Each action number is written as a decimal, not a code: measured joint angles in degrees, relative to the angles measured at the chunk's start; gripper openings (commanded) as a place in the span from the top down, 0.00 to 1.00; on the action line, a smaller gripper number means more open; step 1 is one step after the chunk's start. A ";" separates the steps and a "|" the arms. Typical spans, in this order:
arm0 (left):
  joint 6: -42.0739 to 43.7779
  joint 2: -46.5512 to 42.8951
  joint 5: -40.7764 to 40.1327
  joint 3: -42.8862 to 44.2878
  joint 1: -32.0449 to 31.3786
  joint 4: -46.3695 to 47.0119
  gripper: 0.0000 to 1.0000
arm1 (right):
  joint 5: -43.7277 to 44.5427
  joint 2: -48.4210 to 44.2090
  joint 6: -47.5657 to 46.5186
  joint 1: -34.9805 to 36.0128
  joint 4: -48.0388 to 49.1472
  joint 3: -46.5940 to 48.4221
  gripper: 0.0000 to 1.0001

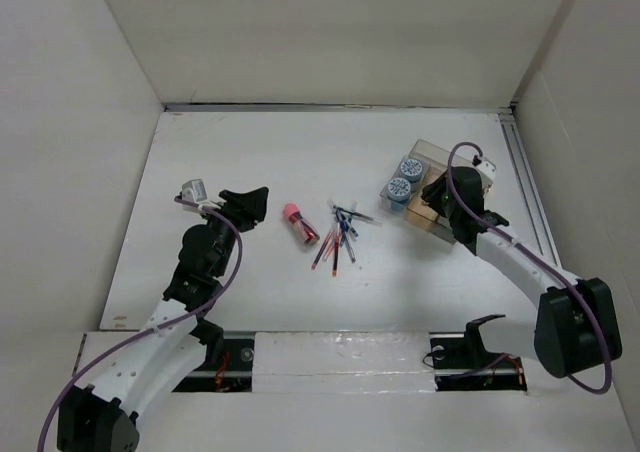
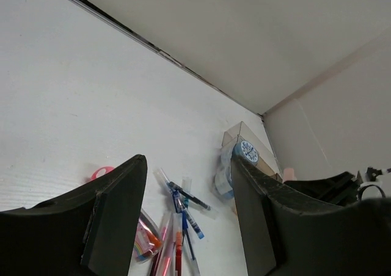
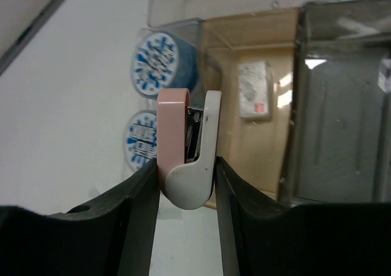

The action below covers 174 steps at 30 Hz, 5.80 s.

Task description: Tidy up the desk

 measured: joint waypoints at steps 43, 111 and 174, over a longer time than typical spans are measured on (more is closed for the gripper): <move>-4.74 -6.60 -11.72 -0.46 0.00 -5.38 0.46 | -10.19 43.82 -13.27 35.87 -9.66 38.10 0.27; -2.69 0.92 -3.80 -0.46 0.00 -2.99 0.46 | 3.91 -0.24 -1.07 -11.87 -12.72 0.46 0.32; -2.01 0.79 -3.56 -0.46 0.00 -2.97 0.45 | -3.17 31.01 -10.10 28.35 -14.29 21.11 0.82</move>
